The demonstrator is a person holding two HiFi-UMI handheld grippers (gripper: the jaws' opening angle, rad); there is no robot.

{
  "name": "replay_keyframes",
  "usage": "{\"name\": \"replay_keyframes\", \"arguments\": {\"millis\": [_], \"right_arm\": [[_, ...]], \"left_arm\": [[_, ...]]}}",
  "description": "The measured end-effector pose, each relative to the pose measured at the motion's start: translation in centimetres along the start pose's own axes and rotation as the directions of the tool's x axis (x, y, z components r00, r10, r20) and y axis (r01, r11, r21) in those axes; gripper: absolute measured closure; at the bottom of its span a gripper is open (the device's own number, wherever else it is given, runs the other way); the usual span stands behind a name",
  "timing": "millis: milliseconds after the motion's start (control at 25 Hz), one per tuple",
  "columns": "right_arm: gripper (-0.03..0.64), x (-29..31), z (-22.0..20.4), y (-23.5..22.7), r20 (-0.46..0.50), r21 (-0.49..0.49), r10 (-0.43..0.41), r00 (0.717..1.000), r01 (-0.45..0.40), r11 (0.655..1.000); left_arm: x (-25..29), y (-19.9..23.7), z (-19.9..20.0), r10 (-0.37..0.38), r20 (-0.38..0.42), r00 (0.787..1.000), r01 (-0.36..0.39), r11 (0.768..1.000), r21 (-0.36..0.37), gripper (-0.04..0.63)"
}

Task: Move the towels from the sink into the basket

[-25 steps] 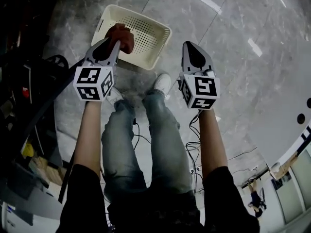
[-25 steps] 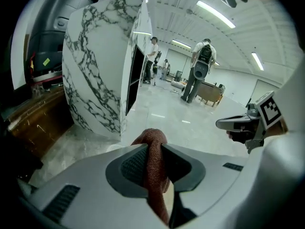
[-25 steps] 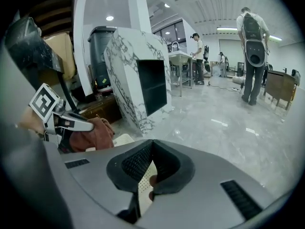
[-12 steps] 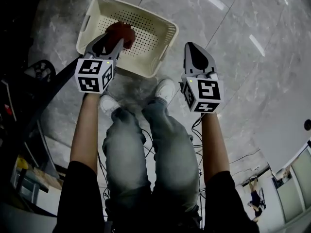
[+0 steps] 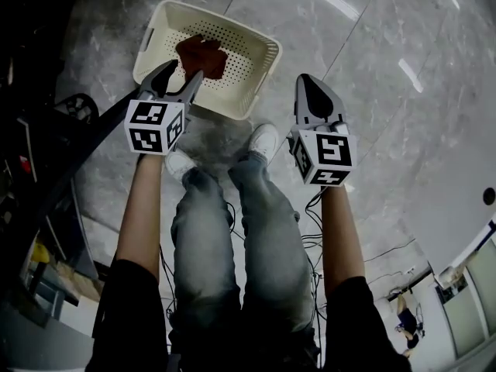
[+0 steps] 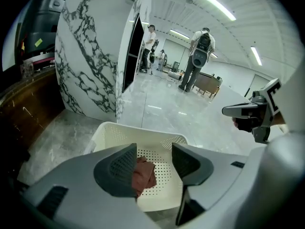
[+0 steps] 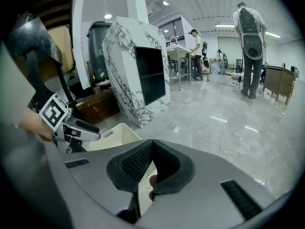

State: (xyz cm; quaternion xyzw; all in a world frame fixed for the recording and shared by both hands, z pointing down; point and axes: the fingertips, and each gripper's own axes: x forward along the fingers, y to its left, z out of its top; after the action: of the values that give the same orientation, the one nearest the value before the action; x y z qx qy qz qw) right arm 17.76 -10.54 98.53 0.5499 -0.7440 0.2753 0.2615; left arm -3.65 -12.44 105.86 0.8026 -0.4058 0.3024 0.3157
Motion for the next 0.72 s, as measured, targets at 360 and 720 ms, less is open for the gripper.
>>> {"name": "replay_keyframes", "arguments": {"millis": [360,720], "right_arm": [[0.602,-7.0,9.2,2.4,0.051,-0.005,0.022,0.998,-0.022,1.000],[0.603,-14.5,19.3,4.1,0.086,-0.068,0.055,0.995,-0.049,0.996]], "left_arm": [[-9.5,-2.9,8.2,0.047,0.067,0.997,-0.047,0.999,-0.011,0.504],[-18.6,-6.7,17.3,0.076,0.133,0.988,-0.074,0.997,-0.021,0.578]]}}
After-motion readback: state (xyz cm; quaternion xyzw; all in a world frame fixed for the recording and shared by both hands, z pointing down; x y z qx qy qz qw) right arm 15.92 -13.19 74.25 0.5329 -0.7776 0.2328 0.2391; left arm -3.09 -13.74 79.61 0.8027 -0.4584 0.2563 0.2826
